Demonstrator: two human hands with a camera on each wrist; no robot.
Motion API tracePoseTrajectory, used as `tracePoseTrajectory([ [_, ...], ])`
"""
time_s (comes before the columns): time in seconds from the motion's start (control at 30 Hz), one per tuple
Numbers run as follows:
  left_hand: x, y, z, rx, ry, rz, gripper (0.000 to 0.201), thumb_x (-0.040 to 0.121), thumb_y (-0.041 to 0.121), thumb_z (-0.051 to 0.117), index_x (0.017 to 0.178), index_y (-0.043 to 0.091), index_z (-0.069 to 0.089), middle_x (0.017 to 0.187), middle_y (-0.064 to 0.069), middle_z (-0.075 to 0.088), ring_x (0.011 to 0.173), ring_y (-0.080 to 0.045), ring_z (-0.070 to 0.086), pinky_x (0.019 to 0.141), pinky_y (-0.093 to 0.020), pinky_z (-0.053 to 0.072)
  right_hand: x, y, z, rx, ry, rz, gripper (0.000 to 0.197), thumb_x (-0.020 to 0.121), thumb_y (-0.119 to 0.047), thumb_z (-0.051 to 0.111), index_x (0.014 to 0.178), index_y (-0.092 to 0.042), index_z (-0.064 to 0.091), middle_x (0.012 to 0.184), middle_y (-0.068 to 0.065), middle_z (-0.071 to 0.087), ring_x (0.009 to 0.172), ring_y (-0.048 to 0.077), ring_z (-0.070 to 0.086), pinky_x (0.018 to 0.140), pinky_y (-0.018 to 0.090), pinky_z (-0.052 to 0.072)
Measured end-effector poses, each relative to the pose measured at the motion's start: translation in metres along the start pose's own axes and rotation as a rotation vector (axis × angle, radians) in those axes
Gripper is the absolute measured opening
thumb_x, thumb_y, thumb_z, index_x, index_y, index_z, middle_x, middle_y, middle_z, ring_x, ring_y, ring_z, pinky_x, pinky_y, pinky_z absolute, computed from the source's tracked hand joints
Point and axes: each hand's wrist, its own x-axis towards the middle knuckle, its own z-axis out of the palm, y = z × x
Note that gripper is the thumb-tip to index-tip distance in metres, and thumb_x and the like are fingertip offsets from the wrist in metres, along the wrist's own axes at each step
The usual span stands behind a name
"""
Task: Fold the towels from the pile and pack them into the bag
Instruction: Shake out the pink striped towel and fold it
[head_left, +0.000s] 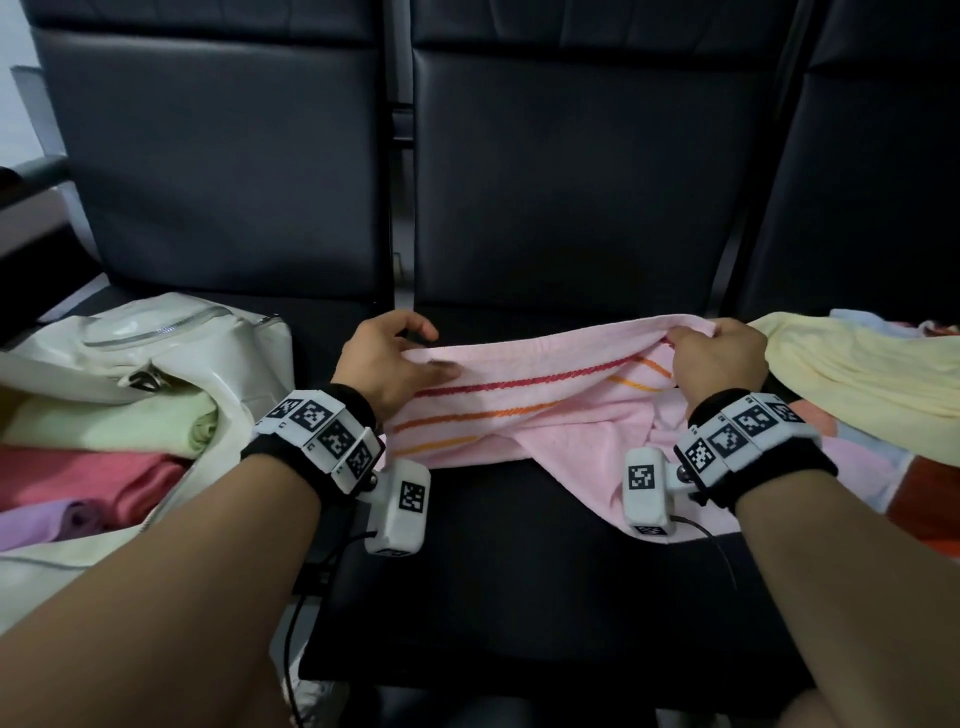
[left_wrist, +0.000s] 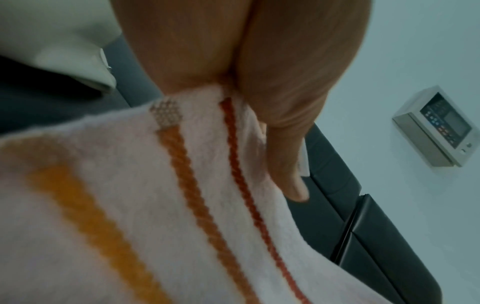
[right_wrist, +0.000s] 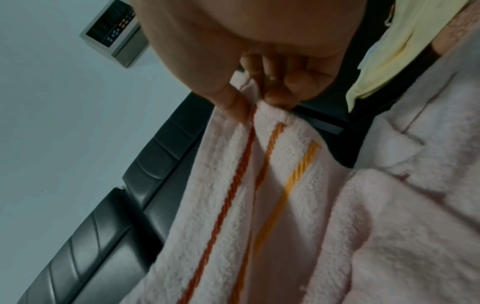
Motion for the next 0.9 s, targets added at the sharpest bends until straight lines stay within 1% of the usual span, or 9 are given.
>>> tracePoseTrajectory([
  [0.13,-0.002,0.015,0.001,-0.057,-0.094,-0.001,0.073,0.043,0.058,0.093,0.104,0.026,0.068,0.104,-0.004,0.070,0.097,-0.022,0.069,0.088,-0.040,0.059,-0.001,0.001,-0.001,-0.008,-0.010,-0.002,0.011,0.086,-0.023,0.061,0.087,-0.014,0.069,0.087,0.009,0.068,0.085,0.033,0.062,0.074,0.034,0.047],
  [0.27,-0.006,0.028,0.006,-0.069,-0.132,-0.022,0.066,0.062,0.073,0.071,0.093,0.016,0.072,0.091,-0.001,0.071,0.089,-0.020,0.069,0.086,-0.041,0.058,-0.001,0.001,-0.003,0.001,-0.010,-0.002,0.015,0.089,-0.023,0.062,0.096,-0.013,0.071,0.088,0.005,0.066,0.083,0.029,0.058,0.073,0.031,0.042],
  [0.33,-0.005,0.026,0.007,-0.026,-0.119,-0.026,0.043,0.080,0.059,0.076,0.086,0.017,0.073,0.084,0.001,0.071,0.084,-0.017,0.068,0.084,-0.039,0.057,-0.001,0.002,-0.004,0.004,-0.006,0.001,0.014,0.089,-0.022,0.061,0.096,-0.014,0.070,0.088,0.005,0.065,0.082,0.028,0.058,0.072,0.030,0.040],
  [0.4,-0.004,0.022,0.005,0.082,-0.133,-0.005,0.010,0.083,0.030,0.081,0.086,0.024,0.073,0.088,0.002,0.072,0.088,-0.016,0.069,0.080,-0.035,0.059,0.000,0.002,-0.005,0.006,-0.004,0.006,0.015,0.090,-0.022,0.061,0.096,-0.013,0.071,0.089,0.006,0.066,0.082,0.028,0.059,0.071,0.030,0.040],
  [0.43,-0.004,0.018,0.005,0.155,-0.146,0.011,0.009,0.083,0.022,0.079,0.086,0.028,0.072,0.089,0.003,0.071,0.089,-0.016,0.068,0.074,-0.031,0.057,0.000,0.002,-0.006,0.005,-0.002,0.011,0.016,0.089,-0.022,0.061,0.097,-0.013,0.071,0.090,0.007,0.067,0.083,0.029,0.060,0.072,0.031,0.041],
  [0.53,-0.008,0.014,0.004,0.272,-0.078,0.017,0.003,0.088,0.026,0.074,0.085,0.026,0.072,0.086,0.004,0.069,0.083,-0.013,0.065,0.059,-0.021,0.046,0.001,0.002,-0.007,-0.006,0.001,0.014,0.015,0.087,-0.023,0.060,0.091,-0.013,0.070,0.093,0.011,0.071,0.088,0.035,0.063,0.073,0.035,0.048],
  [0.7,-0.008,0.011,0.008,0.161,-0.020,-0.036,0.030,0.090,0.041,0.073,0.073,0.016,0.073,0.070,0.000,0.068,0.069,-0.016,0.064,0.060,-0.027,0.049,-0.006,-0.004,-0.002,0.028,-0.094,-0.100,0.005,0.080,-0.021,0.070,0.076,-0.019,0.070,0.071,0.002,0.066,0.075,0.026,0.063,0.072,0.033,0.052],
  [0.8,-0.008,0.011,0.013,0.051,0.017,-0.085,0.047,0.092,0.042,0.071,0.071,0.000,0.068,0.062,-0.005,0.062,0.062,-0.020,0.060,0.064,-0.032,0.052,-0.013,-0.006,0.007,0.060,-0.206,-0.184,0.009,0.080,-0.022,0.076,0.071,-0.020,0.073,0.065,0.001,0.071,0.066,0.017,0.066,0.074,0.038,0.060],
  [0.9,-0.011,0.013,0.019,0.008,0.005,-0.079,0.041,0.094,0.038,0.070,0.070,0.005,0.072,0.058,0.000,0.063,0.057,-0.012,0.060,0.058,-0.024,0.048,-0.021,-0.007,0.013,0.116,-0.312,-0.256,0.015,0.081,-0.030,0.079,0.074,-0.017,0.075,0.067,0.002,0.074,0.069,0.023,0.073,0.074,0.045,0.062],
])
